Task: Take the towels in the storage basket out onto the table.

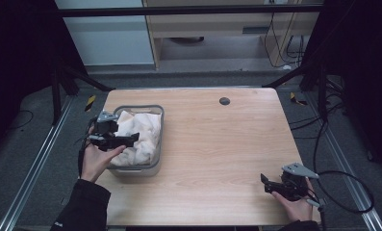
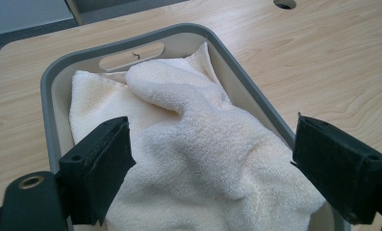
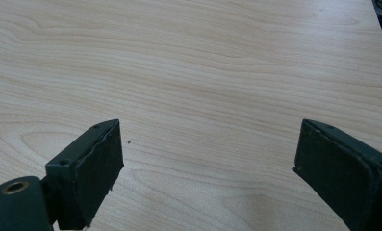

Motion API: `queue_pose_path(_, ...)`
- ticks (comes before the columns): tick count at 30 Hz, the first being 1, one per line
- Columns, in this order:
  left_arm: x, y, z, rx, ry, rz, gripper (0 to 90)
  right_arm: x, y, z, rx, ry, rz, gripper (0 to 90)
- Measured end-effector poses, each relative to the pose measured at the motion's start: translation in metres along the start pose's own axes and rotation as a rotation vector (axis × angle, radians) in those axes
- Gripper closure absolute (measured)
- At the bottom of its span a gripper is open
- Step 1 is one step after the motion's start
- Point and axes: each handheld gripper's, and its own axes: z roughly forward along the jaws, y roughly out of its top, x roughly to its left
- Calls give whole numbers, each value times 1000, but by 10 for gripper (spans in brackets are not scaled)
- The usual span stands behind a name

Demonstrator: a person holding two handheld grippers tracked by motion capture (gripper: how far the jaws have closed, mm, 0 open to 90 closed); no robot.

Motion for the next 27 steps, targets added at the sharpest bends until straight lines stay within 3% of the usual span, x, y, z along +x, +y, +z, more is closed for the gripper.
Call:
queue_pose_path(14, -9, 5, 20, 65, 3, 34, 86, 0, 0, 2, 13, 3, -10, 82)
queue_pose_path(27, -10, 3, 41, 98, 14, 24, 47, -1, -1, 3, 27, 6, -15, 67)
